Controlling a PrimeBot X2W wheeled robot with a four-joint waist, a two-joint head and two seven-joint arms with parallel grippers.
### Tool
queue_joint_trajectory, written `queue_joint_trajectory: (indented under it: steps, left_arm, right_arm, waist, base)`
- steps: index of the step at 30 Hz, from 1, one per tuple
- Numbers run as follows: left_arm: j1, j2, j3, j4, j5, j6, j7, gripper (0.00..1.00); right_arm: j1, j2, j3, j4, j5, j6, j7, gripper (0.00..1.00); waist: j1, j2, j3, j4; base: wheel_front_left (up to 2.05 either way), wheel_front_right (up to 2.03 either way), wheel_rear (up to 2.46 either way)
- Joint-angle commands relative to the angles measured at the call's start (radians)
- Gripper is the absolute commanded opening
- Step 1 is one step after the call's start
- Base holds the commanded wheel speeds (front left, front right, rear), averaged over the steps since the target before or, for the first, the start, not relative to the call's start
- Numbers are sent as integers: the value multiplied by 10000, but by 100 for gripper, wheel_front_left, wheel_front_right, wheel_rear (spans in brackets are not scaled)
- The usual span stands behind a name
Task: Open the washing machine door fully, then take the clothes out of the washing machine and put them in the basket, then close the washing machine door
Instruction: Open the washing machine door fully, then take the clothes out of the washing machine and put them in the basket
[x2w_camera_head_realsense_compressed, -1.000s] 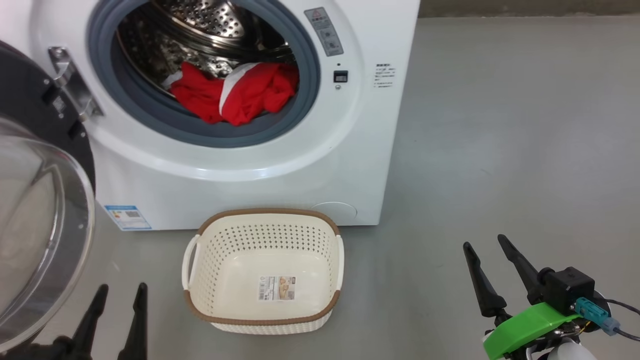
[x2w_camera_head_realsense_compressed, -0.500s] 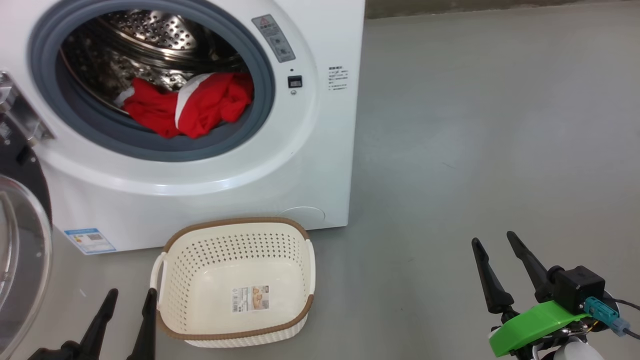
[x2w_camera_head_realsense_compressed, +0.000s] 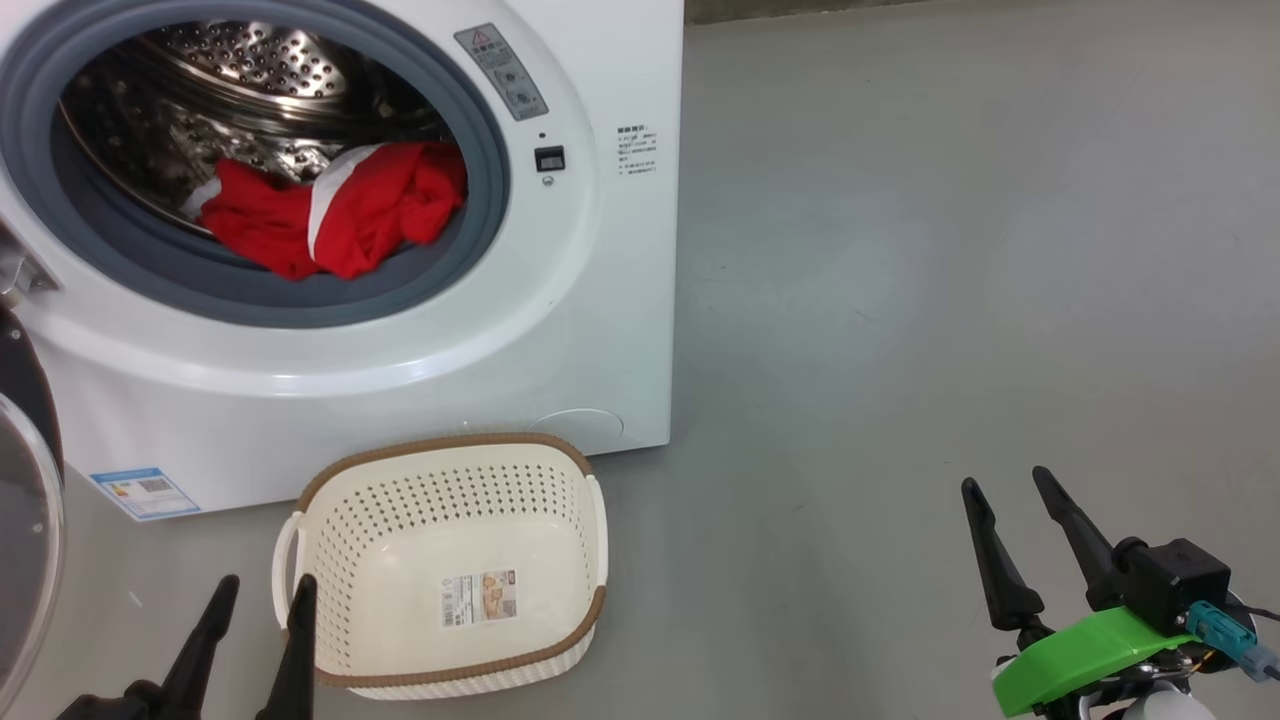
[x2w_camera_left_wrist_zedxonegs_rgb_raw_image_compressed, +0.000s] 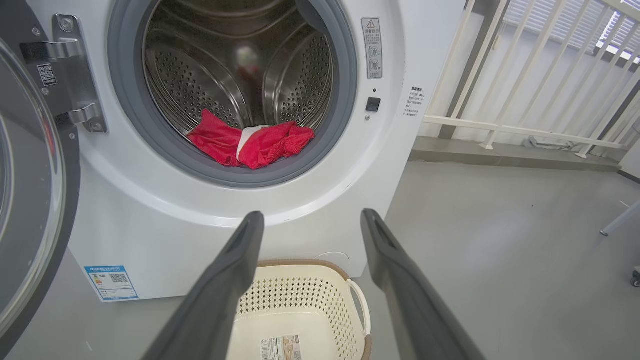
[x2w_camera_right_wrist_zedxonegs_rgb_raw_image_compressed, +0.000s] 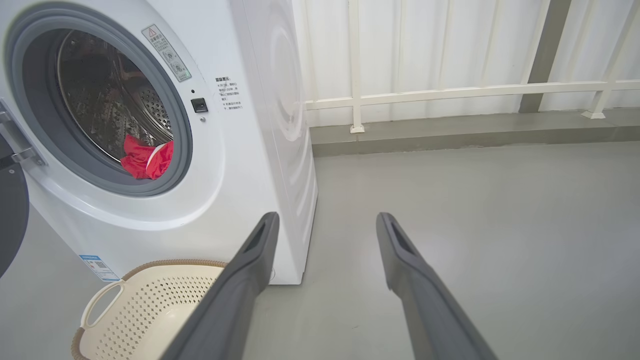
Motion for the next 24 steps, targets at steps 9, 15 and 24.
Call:
queue_joint_trajectory:
  steps: [9,15,24]
  left_arm:
    - [-211,239,389,-352,25,12,-51,100]
    - [-244,221,393,-338,117,12,-51,100]
    - [-408,258,382,-326,48,12,-51,100]
  right_arm:
    - [-75,-25,72,-314,-96,63,-136,100]
    - [-84,-62,119,-304,-94,63,-136,100]
    - [-169,-38,176,-303,-101,63,-136,100]
  waist:
    - [0,0,-31,97]
    - [0,0,-31,191]
    - [0,0,70,284]
  base:
    - [0,0,0]
    - [0,0,0]
    - [12,-17,5]
